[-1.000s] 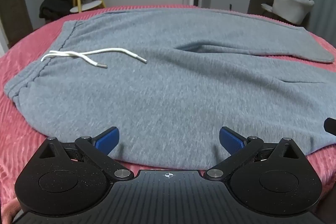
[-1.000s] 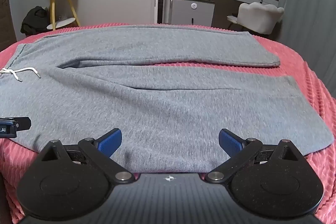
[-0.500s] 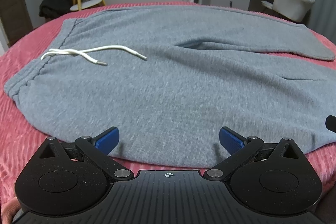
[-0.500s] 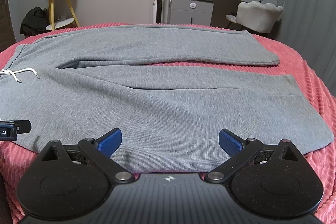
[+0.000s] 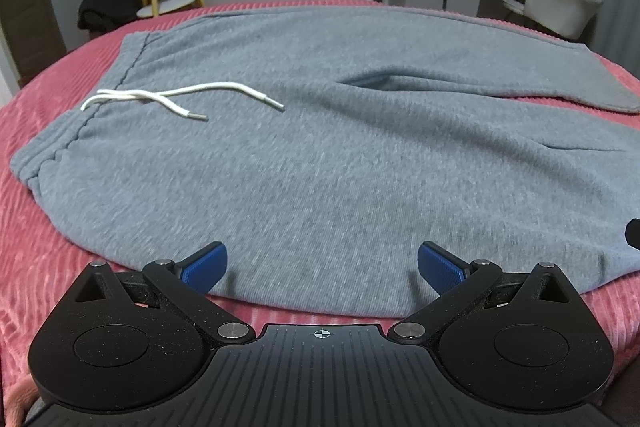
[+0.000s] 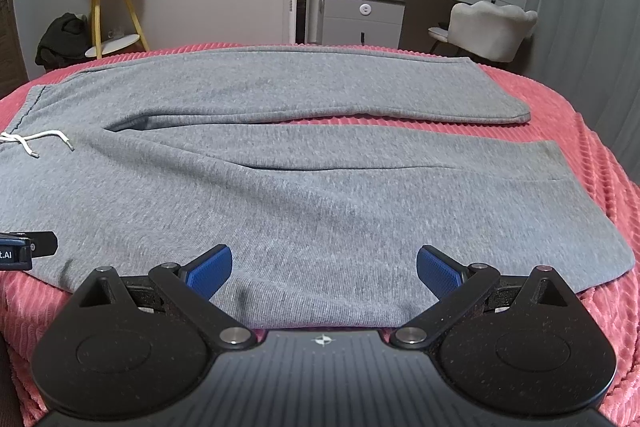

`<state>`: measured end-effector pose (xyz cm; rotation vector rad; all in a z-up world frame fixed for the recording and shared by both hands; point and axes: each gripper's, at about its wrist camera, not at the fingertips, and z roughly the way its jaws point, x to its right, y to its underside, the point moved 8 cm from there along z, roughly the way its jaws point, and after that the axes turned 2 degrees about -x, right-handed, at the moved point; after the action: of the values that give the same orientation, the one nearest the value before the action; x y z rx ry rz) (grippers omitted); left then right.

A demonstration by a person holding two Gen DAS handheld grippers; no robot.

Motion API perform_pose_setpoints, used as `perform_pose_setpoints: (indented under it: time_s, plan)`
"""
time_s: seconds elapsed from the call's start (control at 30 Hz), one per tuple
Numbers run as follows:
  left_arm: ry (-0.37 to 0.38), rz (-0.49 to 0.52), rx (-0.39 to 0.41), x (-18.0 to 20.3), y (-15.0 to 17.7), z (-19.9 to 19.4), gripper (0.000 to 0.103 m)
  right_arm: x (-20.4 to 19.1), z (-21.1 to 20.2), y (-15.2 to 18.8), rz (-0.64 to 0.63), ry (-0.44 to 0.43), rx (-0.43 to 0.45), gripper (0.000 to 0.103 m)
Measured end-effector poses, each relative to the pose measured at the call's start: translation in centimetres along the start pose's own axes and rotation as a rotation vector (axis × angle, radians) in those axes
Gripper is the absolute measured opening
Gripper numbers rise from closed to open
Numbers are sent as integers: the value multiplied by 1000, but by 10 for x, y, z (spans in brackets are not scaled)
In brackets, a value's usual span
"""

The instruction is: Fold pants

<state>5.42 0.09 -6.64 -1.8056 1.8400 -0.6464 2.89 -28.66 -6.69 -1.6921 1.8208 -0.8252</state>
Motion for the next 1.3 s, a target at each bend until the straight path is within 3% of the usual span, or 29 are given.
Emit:
perform_pose_setpoints:
  time_s: [1.3]
  plan:
    - [-15,8,-26,1,2,4,103,-1,2,1,-4,4,-14,99]
